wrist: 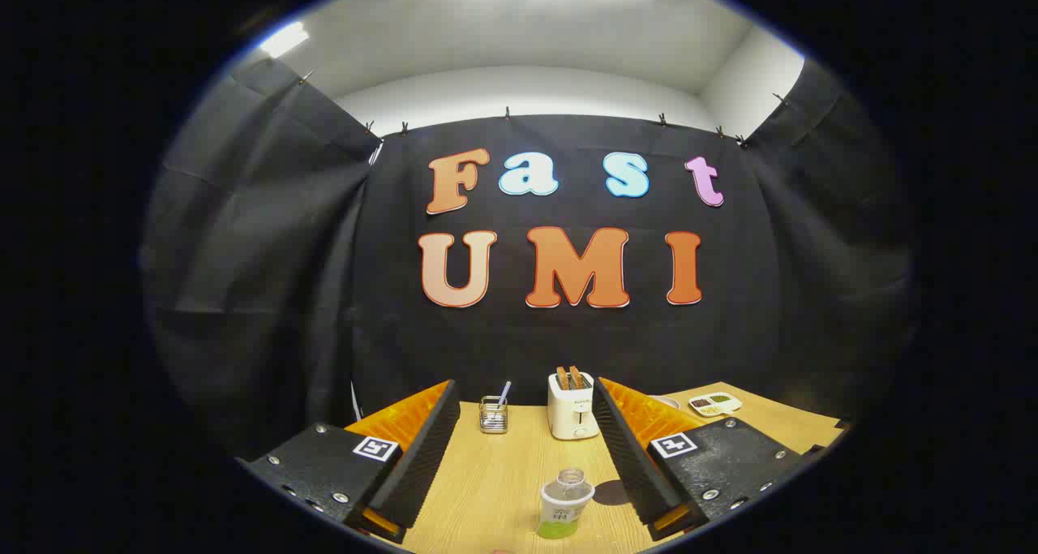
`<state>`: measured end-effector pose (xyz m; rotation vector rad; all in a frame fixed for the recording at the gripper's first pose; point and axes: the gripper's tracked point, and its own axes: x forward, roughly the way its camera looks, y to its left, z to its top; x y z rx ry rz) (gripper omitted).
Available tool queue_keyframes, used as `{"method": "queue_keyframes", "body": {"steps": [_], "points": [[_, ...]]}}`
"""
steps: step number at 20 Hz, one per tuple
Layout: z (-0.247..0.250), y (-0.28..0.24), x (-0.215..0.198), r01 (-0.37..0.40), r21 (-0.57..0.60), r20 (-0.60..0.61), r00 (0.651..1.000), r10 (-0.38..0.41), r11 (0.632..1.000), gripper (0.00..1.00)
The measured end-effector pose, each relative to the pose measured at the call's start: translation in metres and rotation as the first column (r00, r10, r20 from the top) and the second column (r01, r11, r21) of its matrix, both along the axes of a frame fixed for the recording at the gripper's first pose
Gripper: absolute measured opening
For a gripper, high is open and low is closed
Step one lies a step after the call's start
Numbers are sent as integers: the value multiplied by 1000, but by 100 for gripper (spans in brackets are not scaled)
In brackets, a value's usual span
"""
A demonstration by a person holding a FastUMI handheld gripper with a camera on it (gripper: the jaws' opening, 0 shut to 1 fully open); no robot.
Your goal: Take the bottle from table, then pour the juice into the cup, finally place the bottle on the coaster
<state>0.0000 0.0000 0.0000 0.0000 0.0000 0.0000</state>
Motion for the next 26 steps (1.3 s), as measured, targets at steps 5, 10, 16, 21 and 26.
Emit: {"method": "queue_keyframes", "body": {"steps": [5, 10, 16, 21, 26], "points": [[-8, -2, 2, 12, 0, -24, 1000, -12, 1000, 97], [-14, -2, 4, 22, -20, -45, 999, -23, 1000, 97], [-20, -6, 6, 33, -15, -54, 998, -34, 999, 97], [-22, -7, 6, 33, -17, -59, 998, -34, 999, 97], [-24, -10, 9, 39, -19, -55, 998, -40, 999, 97]]}}
